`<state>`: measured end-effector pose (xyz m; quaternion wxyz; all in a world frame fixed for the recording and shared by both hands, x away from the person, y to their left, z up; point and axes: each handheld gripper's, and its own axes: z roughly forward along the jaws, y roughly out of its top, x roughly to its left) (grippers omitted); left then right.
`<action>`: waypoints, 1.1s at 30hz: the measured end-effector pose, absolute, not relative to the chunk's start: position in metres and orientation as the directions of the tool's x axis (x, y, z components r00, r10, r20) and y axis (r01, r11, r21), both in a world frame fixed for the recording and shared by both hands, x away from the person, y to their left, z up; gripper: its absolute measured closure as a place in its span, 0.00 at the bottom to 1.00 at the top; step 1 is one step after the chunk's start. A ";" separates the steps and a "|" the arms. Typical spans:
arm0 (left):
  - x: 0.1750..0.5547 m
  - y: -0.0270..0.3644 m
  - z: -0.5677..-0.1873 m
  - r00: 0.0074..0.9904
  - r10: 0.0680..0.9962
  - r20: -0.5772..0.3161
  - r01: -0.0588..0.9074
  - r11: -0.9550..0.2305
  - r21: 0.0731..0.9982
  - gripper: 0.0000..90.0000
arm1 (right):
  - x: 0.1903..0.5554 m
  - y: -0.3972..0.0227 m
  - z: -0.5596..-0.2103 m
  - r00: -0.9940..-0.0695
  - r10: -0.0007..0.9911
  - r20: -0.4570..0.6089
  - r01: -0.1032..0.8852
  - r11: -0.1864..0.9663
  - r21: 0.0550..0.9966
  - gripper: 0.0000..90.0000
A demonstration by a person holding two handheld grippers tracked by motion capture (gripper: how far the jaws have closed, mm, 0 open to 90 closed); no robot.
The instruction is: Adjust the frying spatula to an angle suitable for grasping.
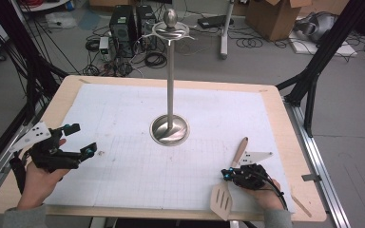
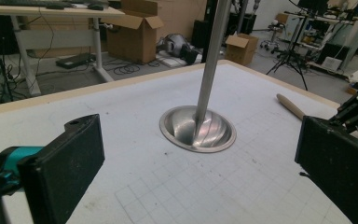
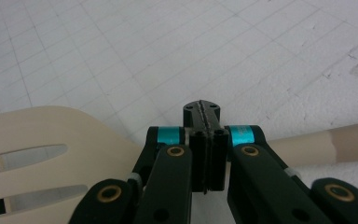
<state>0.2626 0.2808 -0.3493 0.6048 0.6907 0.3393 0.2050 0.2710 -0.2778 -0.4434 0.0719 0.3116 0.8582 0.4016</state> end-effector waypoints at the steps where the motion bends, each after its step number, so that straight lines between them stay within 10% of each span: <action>1: 0.263 0.281 -0.349 0.683 0.716 -0.141 0.226 -0.024 0.974 0.02 | 0.271 -0.278 -0.444 -0.796 0.591 0.133 0.479 0.480 0.735 1.00; 16: 0.260 0.280 -0.350 0.689 0.713 -0.130 0.213 -0.027 0.977 0.03 | 0.275 -0.334 -0.439 -0.618 0.784 0.056 0.487 0.326 0.811 1.00; 33: 0.251 0.286 -0.354 0.664 0.738 -0.123 0.230 -0.045 0.972 0.03 | 0.295 -0.317 -0.450 -0.631 0.775 0.046 0.509 0.369 0.778 1.00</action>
